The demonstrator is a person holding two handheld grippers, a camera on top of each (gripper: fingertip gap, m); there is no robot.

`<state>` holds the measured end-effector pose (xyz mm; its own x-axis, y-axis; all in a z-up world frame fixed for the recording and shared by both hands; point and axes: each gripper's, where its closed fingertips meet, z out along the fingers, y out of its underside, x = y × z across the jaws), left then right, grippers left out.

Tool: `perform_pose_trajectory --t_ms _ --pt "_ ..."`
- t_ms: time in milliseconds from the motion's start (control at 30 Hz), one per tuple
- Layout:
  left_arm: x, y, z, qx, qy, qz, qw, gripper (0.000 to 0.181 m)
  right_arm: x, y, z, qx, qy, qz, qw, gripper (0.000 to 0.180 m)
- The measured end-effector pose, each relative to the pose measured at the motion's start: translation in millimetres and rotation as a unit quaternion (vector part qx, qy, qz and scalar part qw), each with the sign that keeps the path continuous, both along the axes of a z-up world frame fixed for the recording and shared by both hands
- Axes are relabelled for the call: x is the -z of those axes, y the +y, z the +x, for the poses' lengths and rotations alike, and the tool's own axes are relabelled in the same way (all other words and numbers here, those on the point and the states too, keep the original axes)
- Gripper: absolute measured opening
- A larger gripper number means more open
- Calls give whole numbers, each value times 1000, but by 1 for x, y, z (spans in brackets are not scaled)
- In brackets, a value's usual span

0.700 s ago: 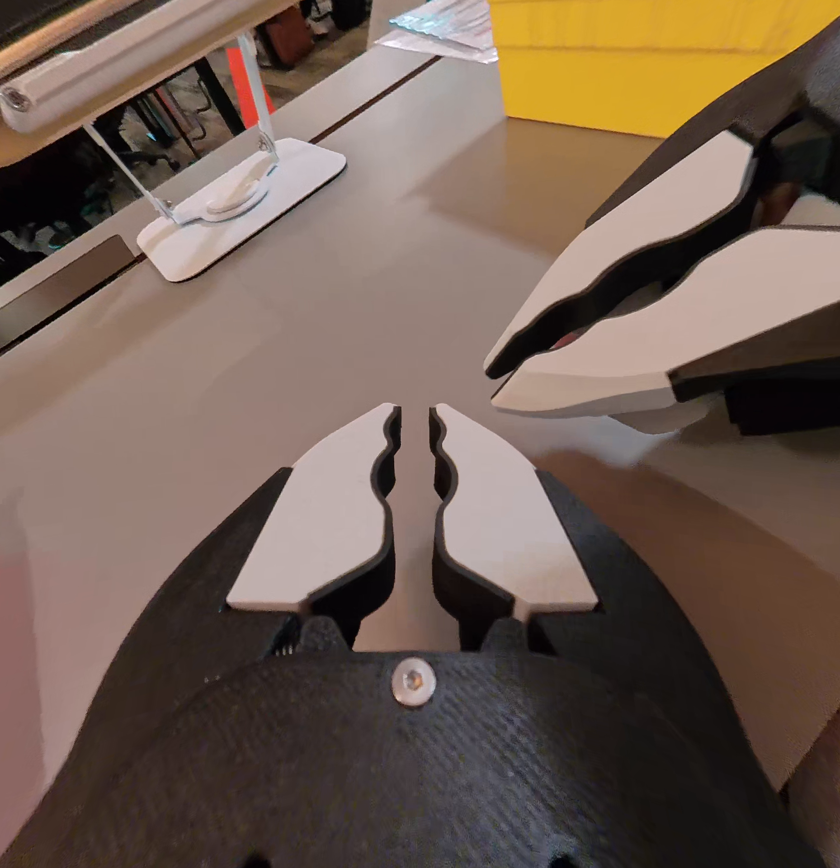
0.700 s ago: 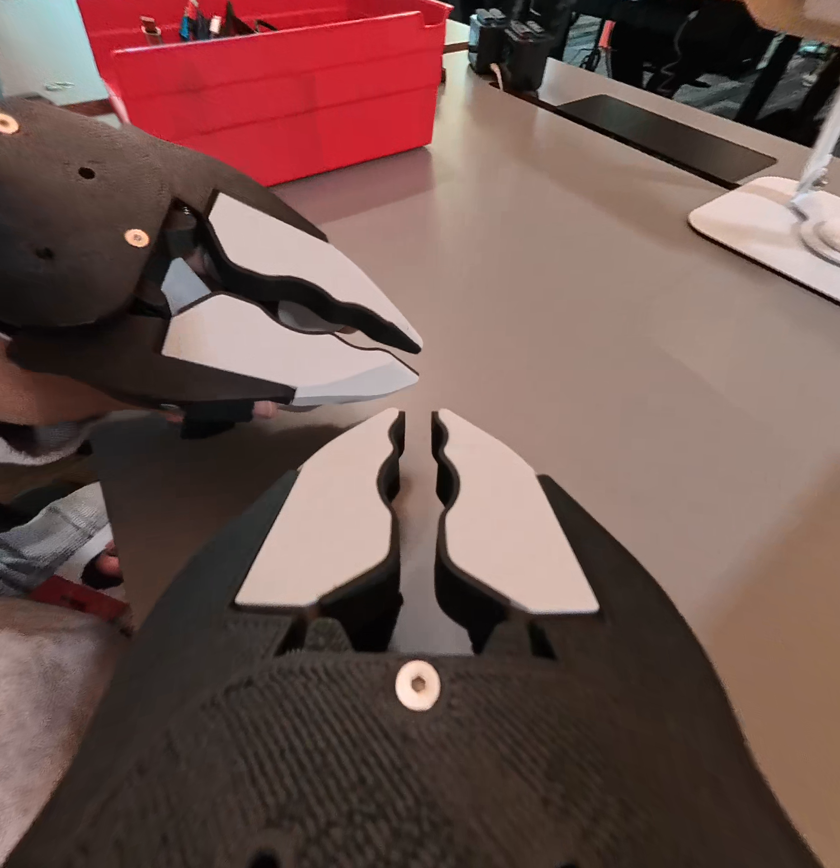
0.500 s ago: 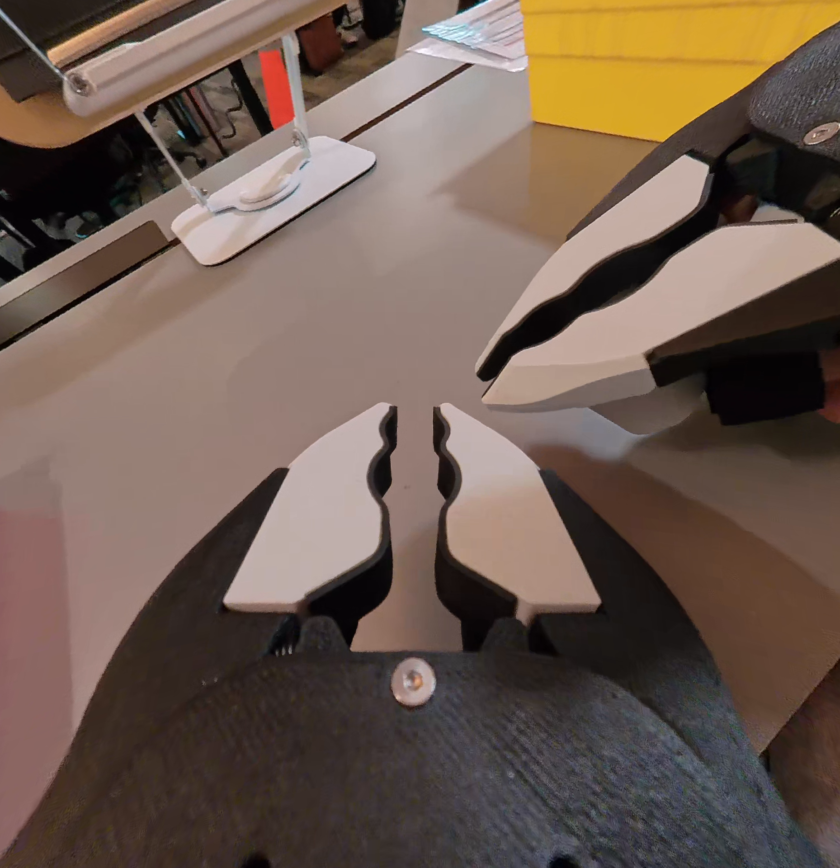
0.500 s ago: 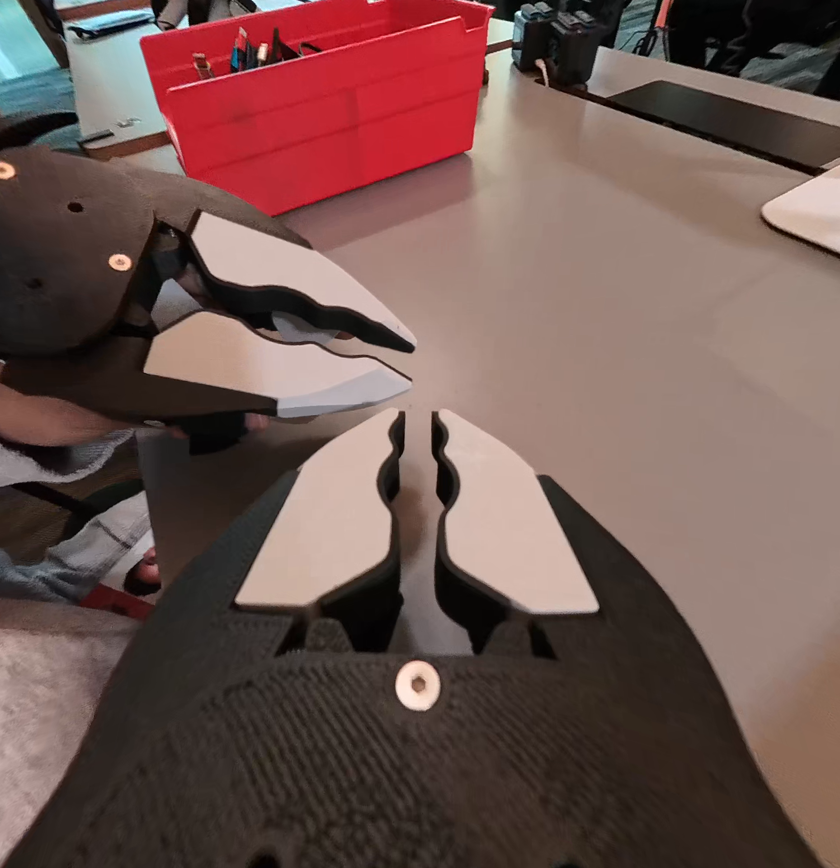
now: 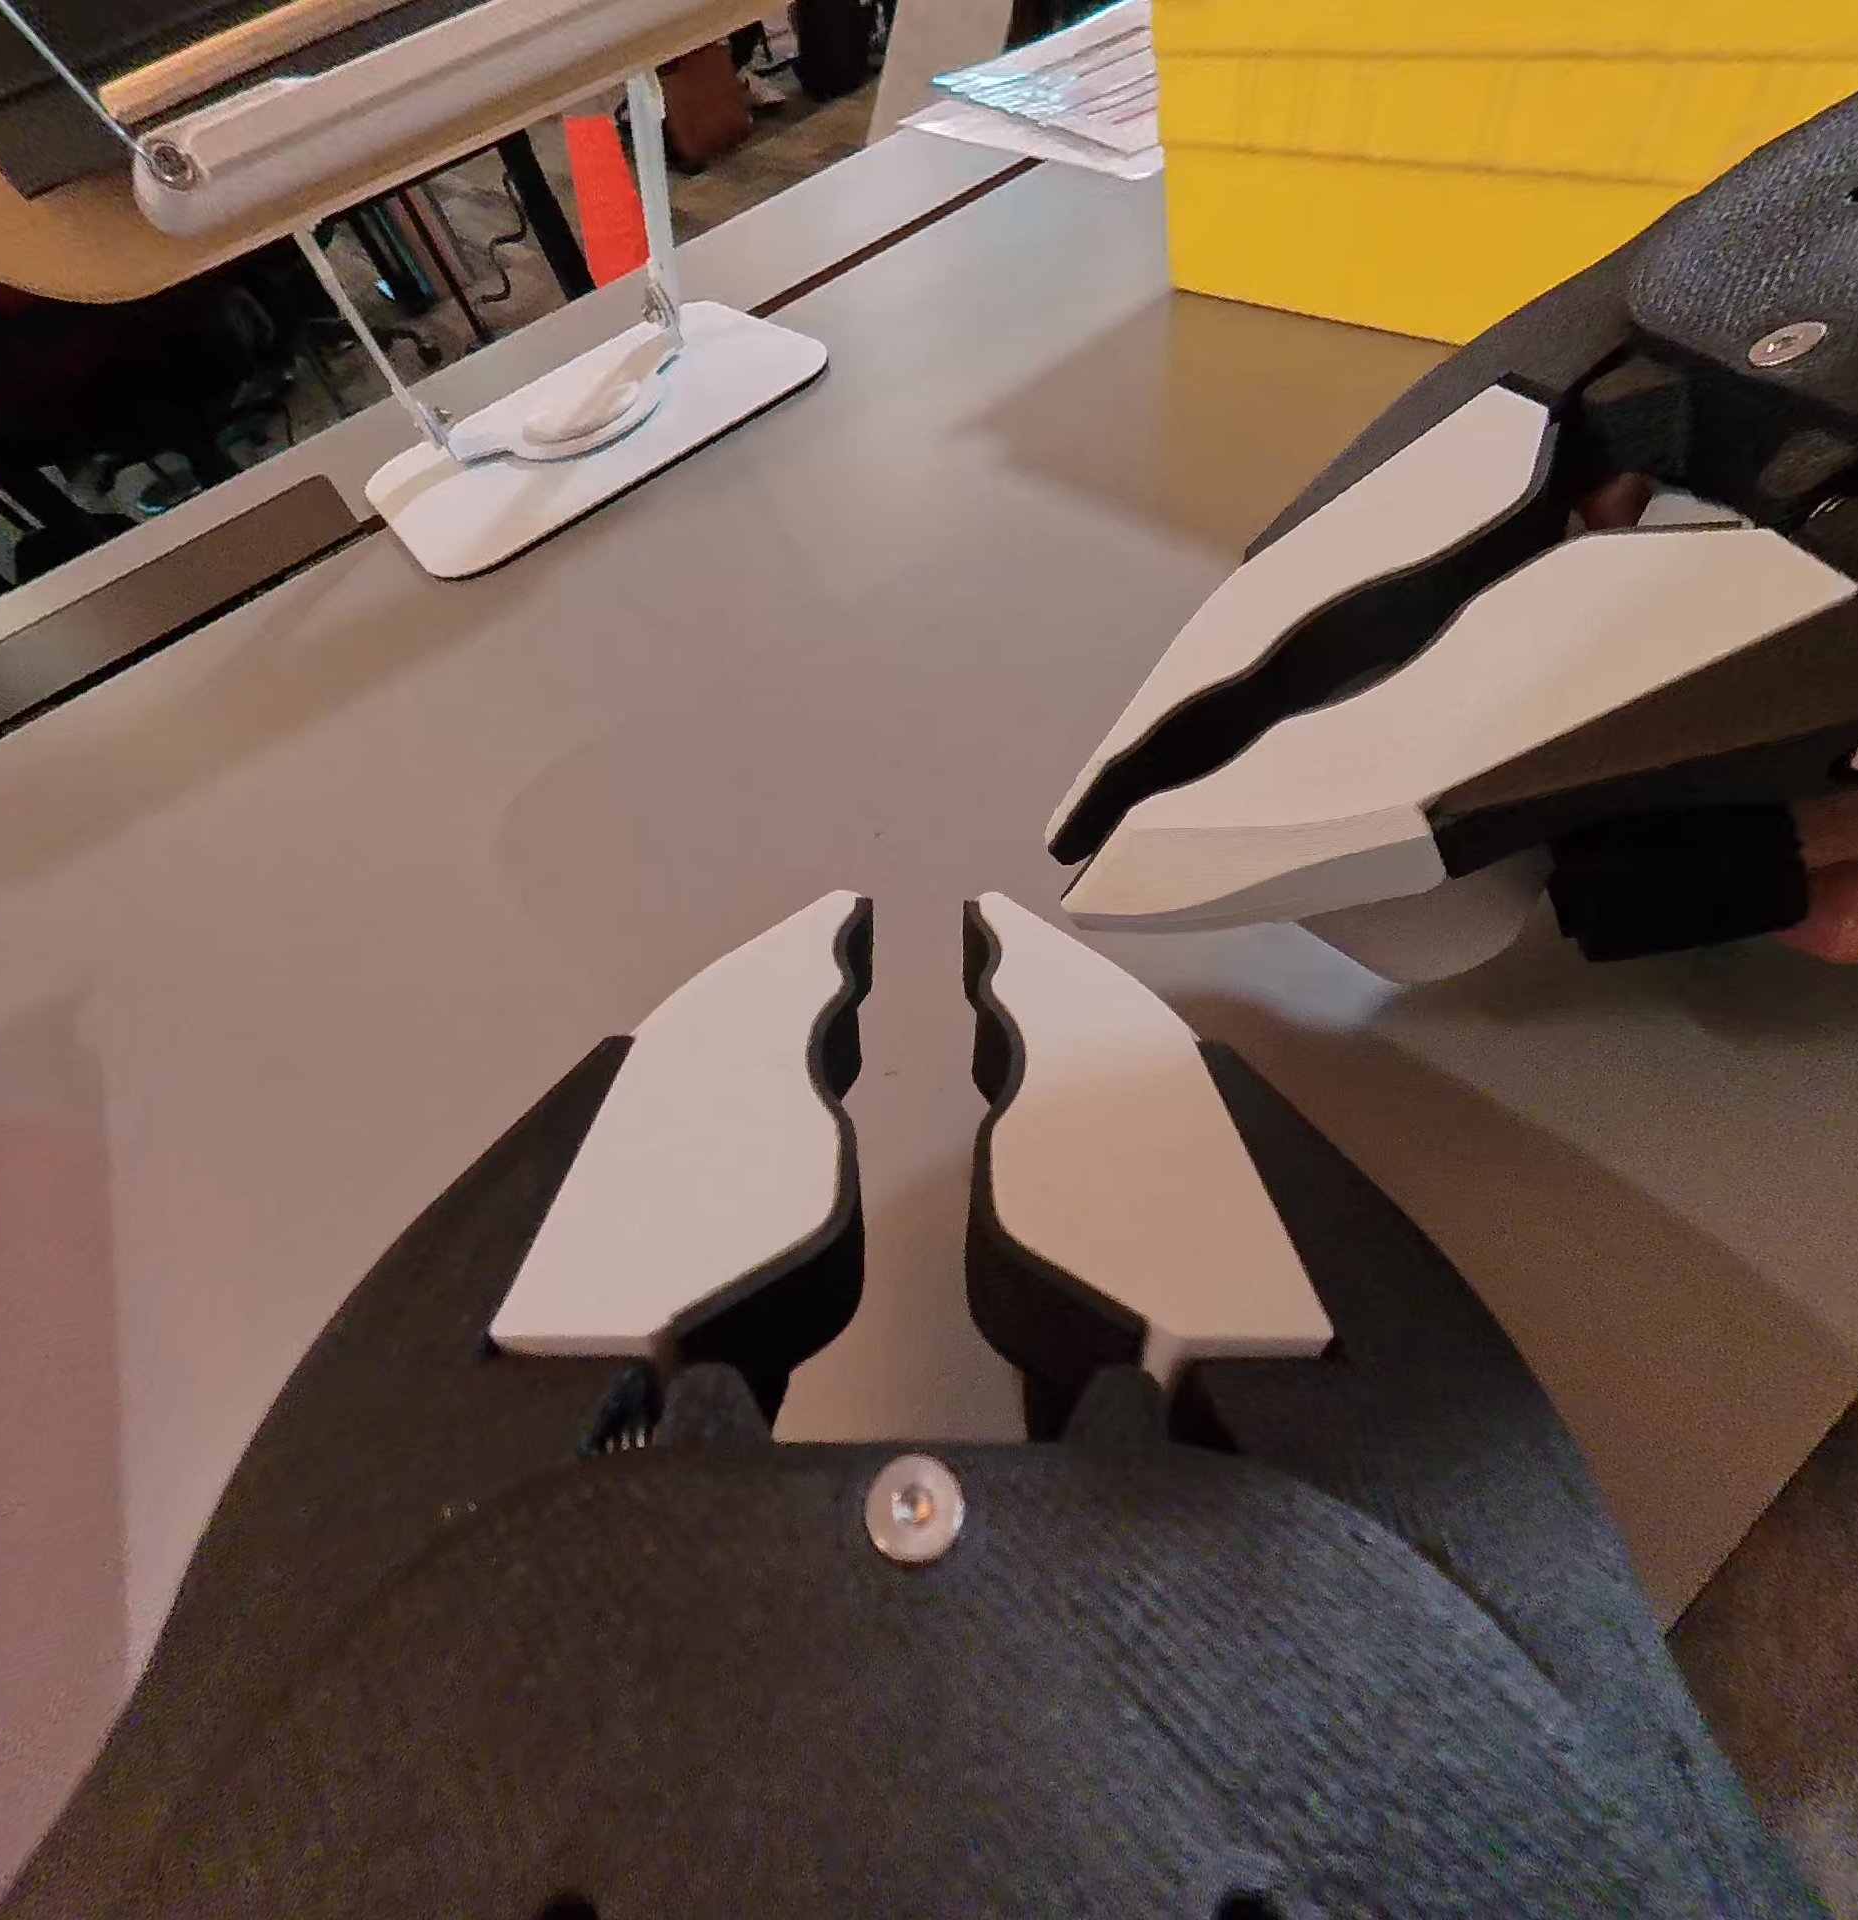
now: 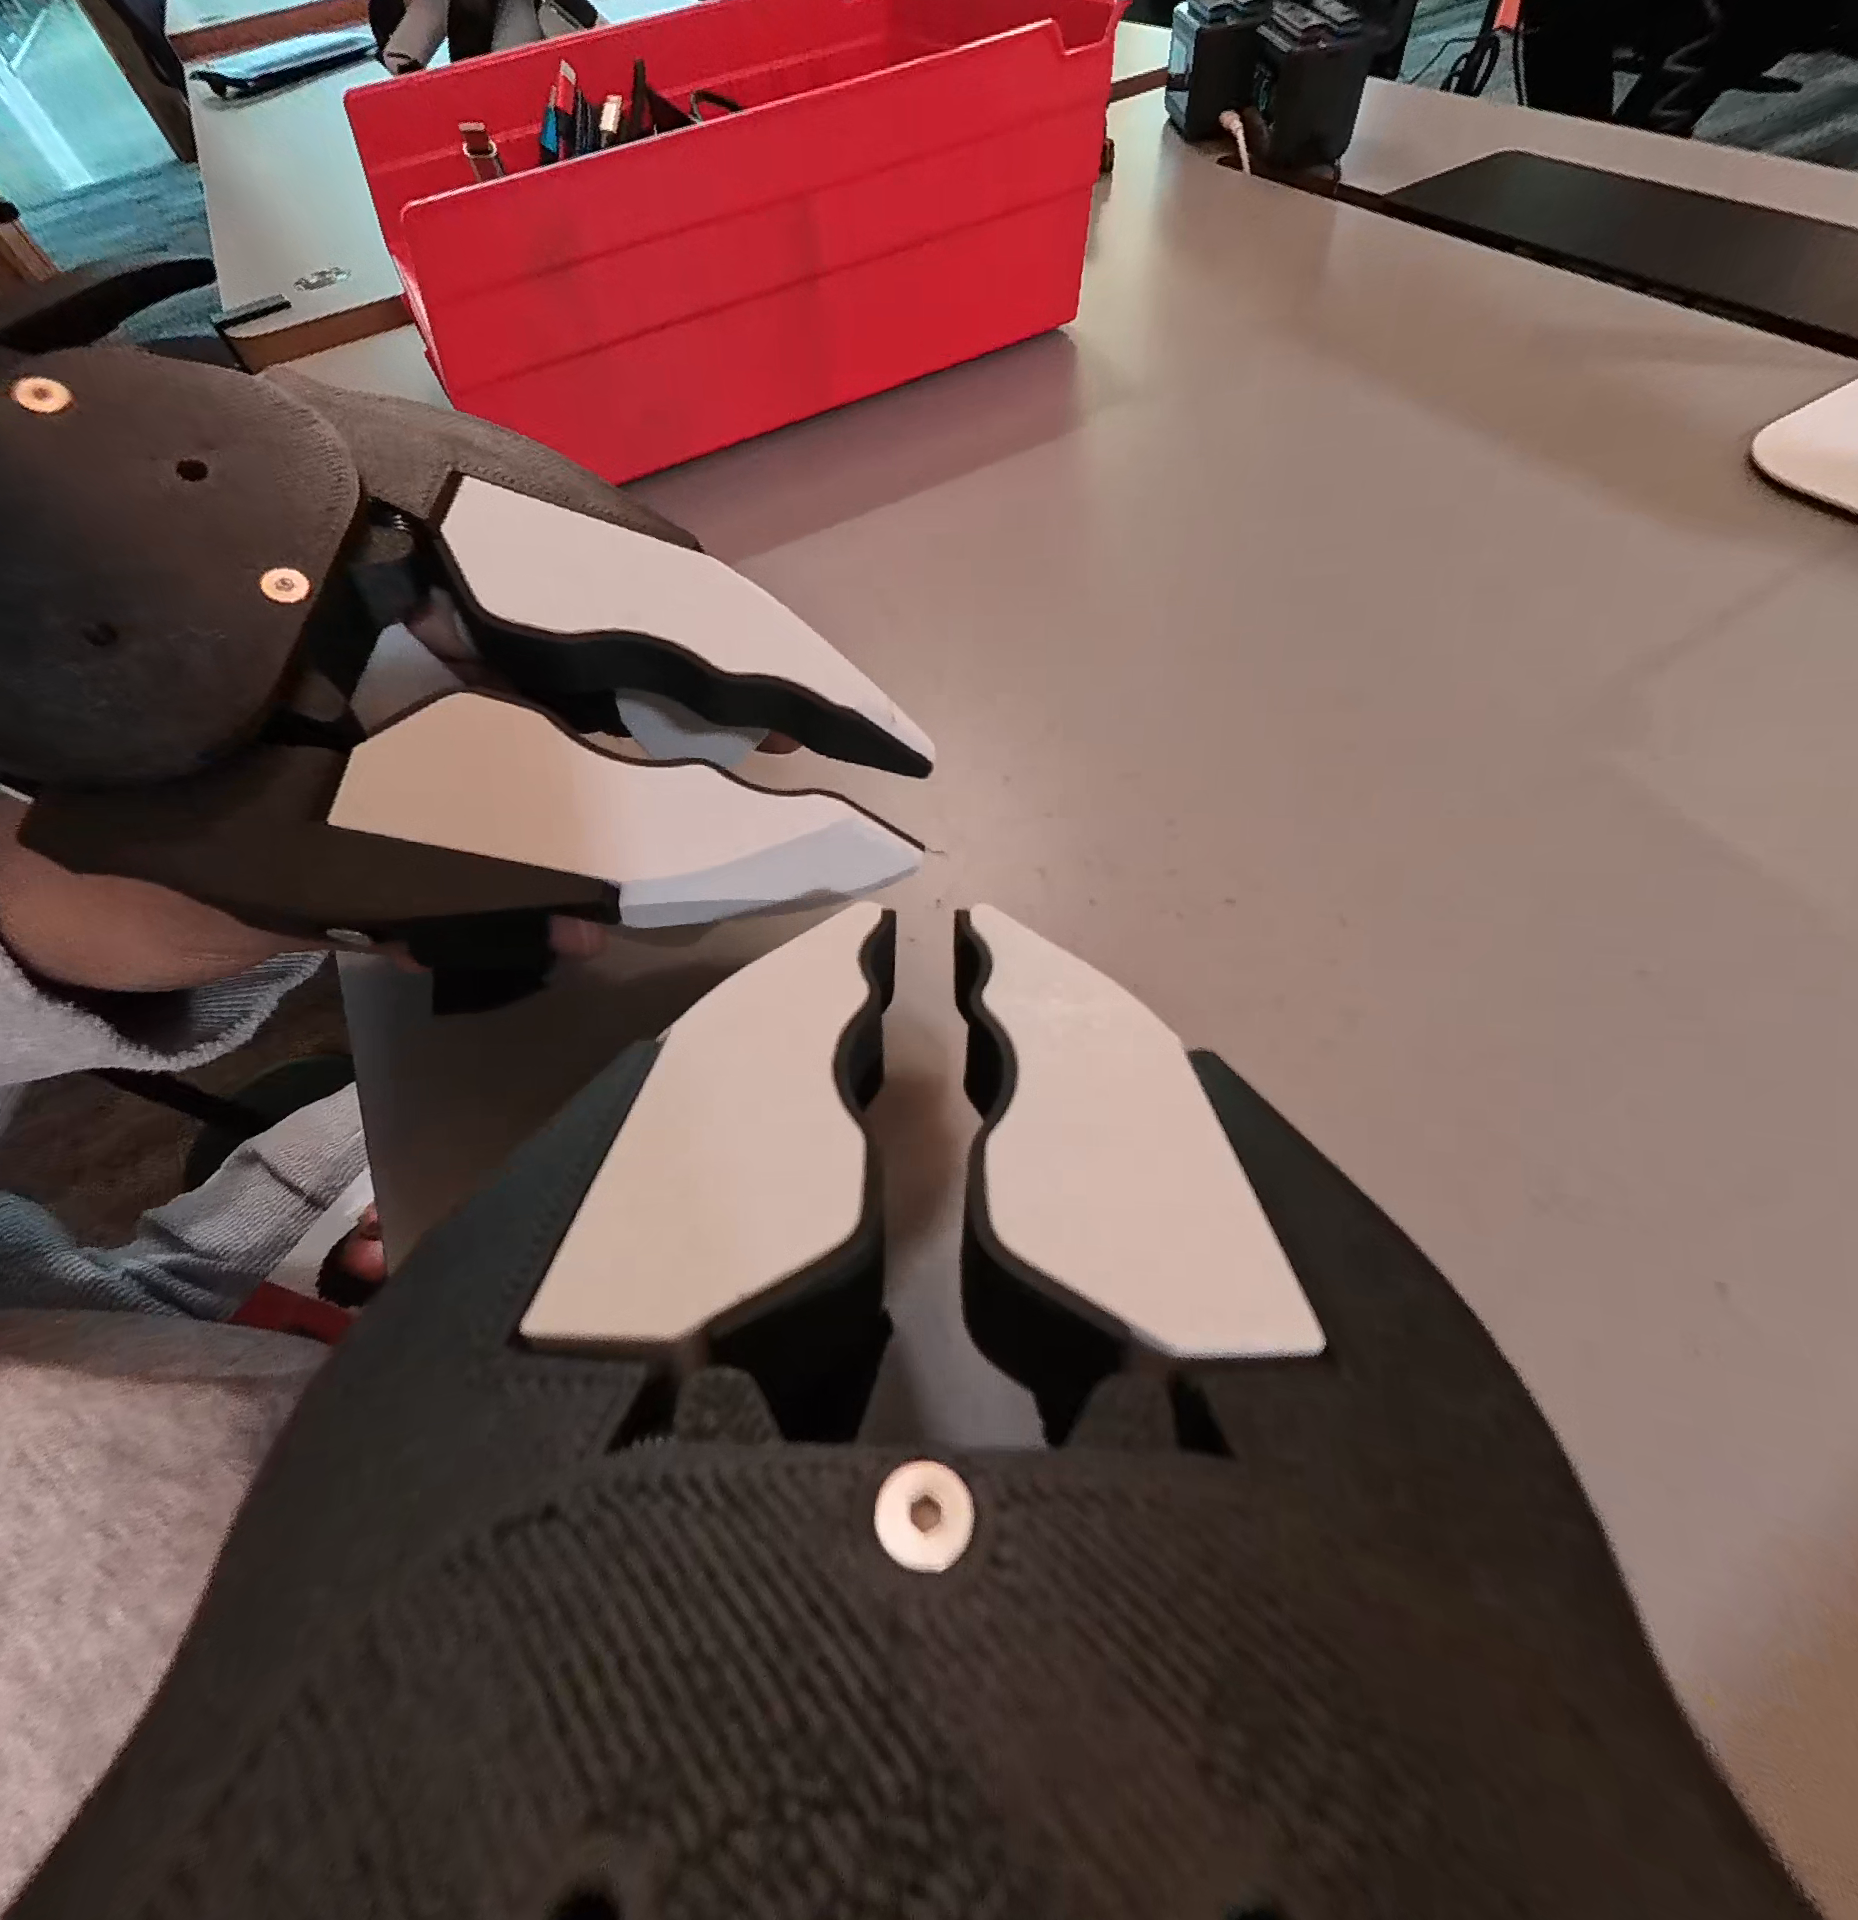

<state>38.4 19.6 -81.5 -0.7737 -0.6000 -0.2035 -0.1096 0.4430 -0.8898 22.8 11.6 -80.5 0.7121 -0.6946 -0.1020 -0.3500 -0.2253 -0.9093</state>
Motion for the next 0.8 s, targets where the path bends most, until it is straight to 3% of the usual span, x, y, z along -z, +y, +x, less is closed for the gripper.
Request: perform_pose_trajectory --t_ms 567,667,800 --pt "-9 -25 12 48 11 -29 998 23 2 -30 -7 52 4 -6 999 11" --pt "-35 7 35 9 13 -80 997 25 0 -38 -8 63 0 -9 998 12" --pt "-92 93 84 -67 -18 -86 994 24 -3 -49 -6 75 -29 -35 996 12"
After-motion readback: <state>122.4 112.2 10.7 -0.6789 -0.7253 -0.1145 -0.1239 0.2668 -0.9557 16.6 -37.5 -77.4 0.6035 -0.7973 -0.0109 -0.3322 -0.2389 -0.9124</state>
